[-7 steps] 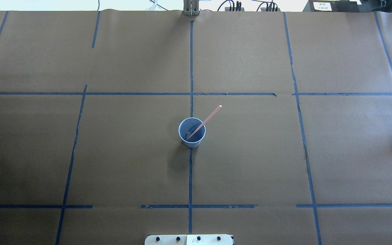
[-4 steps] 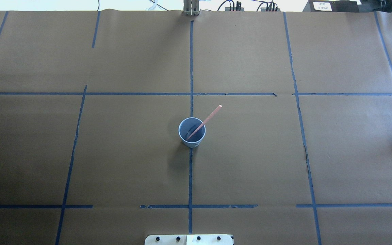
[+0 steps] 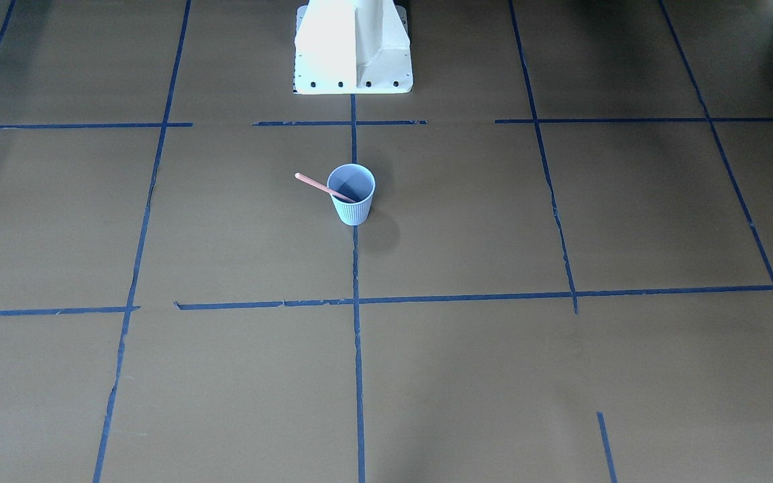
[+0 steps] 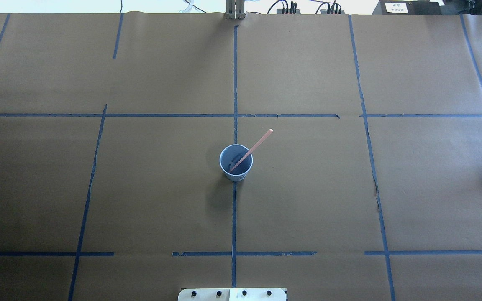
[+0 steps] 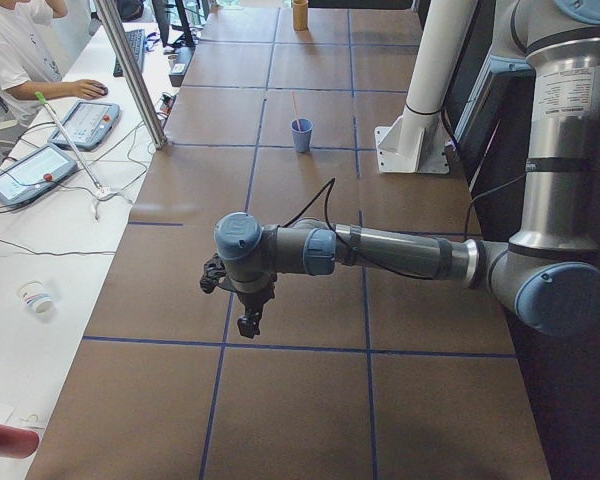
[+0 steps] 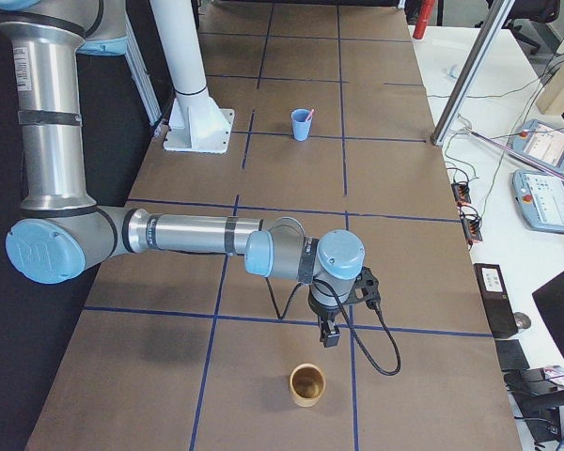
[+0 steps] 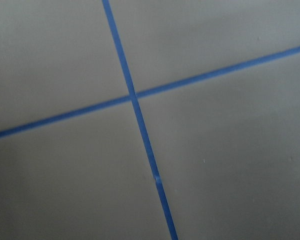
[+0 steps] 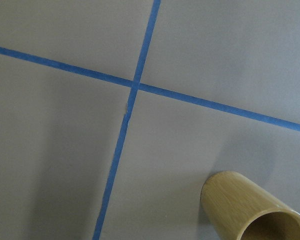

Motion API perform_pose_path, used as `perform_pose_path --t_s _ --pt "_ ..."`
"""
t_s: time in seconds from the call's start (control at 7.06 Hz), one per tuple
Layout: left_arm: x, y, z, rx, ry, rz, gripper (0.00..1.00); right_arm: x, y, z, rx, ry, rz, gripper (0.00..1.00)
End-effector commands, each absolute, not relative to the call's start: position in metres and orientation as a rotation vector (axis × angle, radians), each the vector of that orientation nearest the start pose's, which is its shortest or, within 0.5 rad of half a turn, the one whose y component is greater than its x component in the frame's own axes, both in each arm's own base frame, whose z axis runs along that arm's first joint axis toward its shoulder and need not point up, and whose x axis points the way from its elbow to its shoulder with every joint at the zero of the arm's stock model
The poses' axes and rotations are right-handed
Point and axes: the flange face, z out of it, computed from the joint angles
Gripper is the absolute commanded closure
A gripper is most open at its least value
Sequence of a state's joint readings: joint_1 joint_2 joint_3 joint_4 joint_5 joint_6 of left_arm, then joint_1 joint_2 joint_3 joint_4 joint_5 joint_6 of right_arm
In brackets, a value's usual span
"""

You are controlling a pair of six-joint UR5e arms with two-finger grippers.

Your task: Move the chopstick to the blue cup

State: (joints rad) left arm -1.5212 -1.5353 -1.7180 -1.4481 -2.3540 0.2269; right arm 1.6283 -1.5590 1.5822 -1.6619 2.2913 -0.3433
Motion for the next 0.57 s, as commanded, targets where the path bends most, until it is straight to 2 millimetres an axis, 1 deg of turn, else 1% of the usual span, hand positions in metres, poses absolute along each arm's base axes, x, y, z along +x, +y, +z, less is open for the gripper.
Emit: perform_pose_path --t_s 0.0,0.14,0.28,0.42 --pt "-0.04 -0.464 0.622 0.04 0.786 0.251 0.0 0.094 -0.486 0.654 0.09 -0.708 -0.261 0.0" --pt "-0.039 -0.464 0.631 0.021 0.787 0.246 0.0 0.094 -0.488 0.655 0.086 -0.707 -0.255 0.0" --pt "-0.038 -0.464 0.643 -0.007 0.794 0.234 0.0 0.089 -0.489 0.655 0.08 -0.707 -0.261 0.0" --pt "-0.041 -0.467 0.661 -0.036 0.793 0.217 0.0 0.088 -0.491 0.651 0.088 -0.713 -0.262 0.0"
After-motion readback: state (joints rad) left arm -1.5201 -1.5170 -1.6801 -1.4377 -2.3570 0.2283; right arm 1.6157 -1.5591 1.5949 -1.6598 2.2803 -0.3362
